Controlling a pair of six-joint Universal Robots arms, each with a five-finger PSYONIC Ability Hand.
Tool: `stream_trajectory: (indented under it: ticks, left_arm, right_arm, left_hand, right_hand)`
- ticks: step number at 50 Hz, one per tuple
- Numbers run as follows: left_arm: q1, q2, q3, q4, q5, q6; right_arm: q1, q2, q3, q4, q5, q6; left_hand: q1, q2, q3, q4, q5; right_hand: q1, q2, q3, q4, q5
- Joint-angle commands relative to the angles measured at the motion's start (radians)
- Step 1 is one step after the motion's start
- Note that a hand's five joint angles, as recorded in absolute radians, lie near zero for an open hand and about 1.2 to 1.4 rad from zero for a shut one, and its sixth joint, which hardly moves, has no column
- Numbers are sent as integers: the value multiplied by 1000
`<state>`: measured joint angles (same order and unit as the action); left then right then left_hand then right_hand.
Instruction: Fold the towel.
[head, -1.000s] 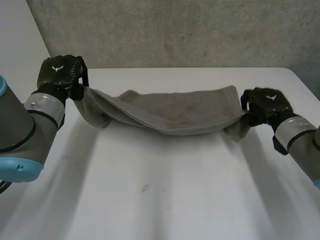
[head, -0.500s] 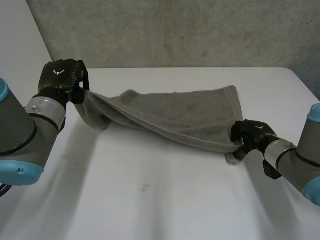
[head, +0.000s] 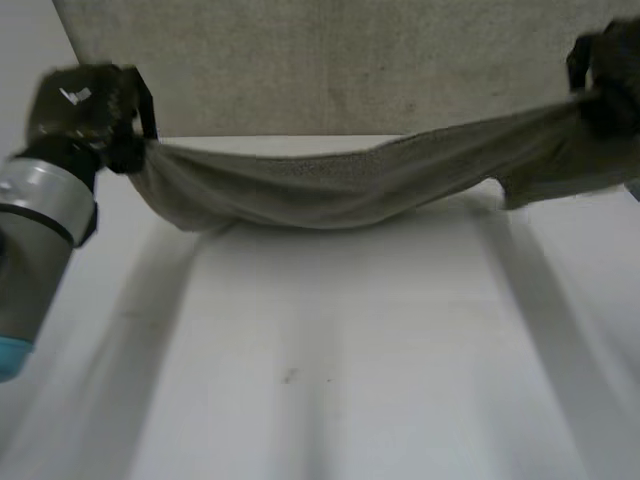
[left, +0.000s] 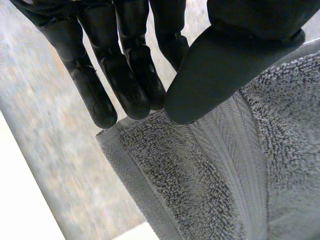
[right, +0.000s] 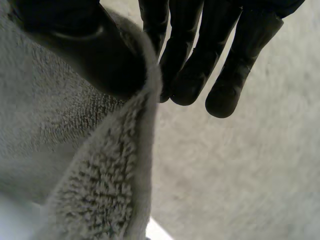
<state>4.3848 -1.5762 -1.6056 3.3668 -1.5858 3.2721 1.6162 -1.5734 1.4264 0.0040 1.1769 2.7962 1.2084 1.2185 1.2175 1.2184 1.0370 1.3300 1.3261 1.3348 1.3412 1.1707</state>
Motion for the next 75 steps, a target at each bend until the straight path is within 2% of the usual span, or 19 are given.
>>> stream_trajectory:
  ticks: [1,7,9,15,17,21,23,26,28,29,31,37,45,50,54,61,64,69,75]
  left_arm:
    - [-1,154,102,-163,3,14]
    - [-2,125,151,-273,15,32]
    - [-1,37,167,-306,33,64]
    - [-5,-125,219,-310,38,123]
    - [-11,-250,295,-311,35,136]
    - [-21,-367,400,-310,40,140]
    - [-24,-468,546,-308,40,141]
    - [-25,-510,635,-308,40,141]
    - [-25,-562,830,-302,36,138]
    - [-25,-562,831,-302,36,138]
    - [-25,-585,1020,-267,33,123]
    - [-25,-565,1148,-170,29,83]
    - [-18,-475,1010,-150,32,-34]
    - [10,-417,703,-129,36,-40]
    - [36,-410,543,-84,40,-38]
    - [42,-453,196,100,47,0]
    - [42,-476,150,129,55,23]
    - [50,-525,41,168,73,129]
    - [50,-510,18,169,73,153]
  right_arm:
    - [-15,-25,-295,370,-13,-277]
    - [-24,29,-411,556,-26,-348]
    - [-24,128,-463,640,-22,-385]
    - [-12,280,-518,688,-5,-463]
    - [-6,383,-555,685,-2,-489]
    - [28,495,-638,674,12,-491]
    - [80,606,-780,637,48,-485]
    - [103,651,-876,602,82,-480]
    - [123,706,-1057,481,153,-454]
    - [123,707,-1058,481,153,-454]
    - [129,711,-1183,319,179,-393]
    - [129,659,-1253,143,184,-264]
    - [131,581,-1143,188,136,-195]
    - [134,576,-921,323,40,-236]
    - [136,578,-759,327,12,-285]
    - [139,660,-422,179,-59,-420]
    - [142,716,-330,104,-62,-444]
    - [143,809,-248,47,-57,-460]
    - [143,836,-205,42,-54,-481]
  left_hand:
    - [188,178,179,178,185]
    - [188,178,179,178,185]
    - [188,178,179,178,185]
    - [188,178,179,178,185]
    - [188,178,179,178,185]
    - [188,178,179,178,185]
    - [188,178,179,178,185]
    - [188,178,179,178,185]
    - [188,178,179,178,185]
    - [188,178,179,178,185]
    - [188,178,179,178,185]
    - [188,178,179,178,185]
    - [188,178,179,178,185]
    - [188,178,179,178,185]
    - [188,178,179,178,185]
    - [188,178,179,178,185]
    - [188,178,179,178,185]
    - [188,178,179,178,185]
    - [188,178,179,178,185]
  right_hand:
    - [66,70,61,55,51]
    - [66,70,61,55,51]
    - [66,70,61,55,51]
    - [66,70,61,55,51]
    - [66,70,61,55,51]
    - [66,70,61,55,51]
    - [66,70,61,55,51]
    - [66,70,61,55,51]
    - [66,70,61,55,51]
    - [66,70,61,55,51]
    - [66,70,61,55,51]
    - [66,70,61,55,51]
    - [66,70,61,55,51]
    - [66,70,61,55,51]
    - [66,70,61,55,51]
    - [66,70,61,55,51]
    - [66,70,61,55,51]
    - [66,70,61,55,51]
    - [66,70,61,55,51]
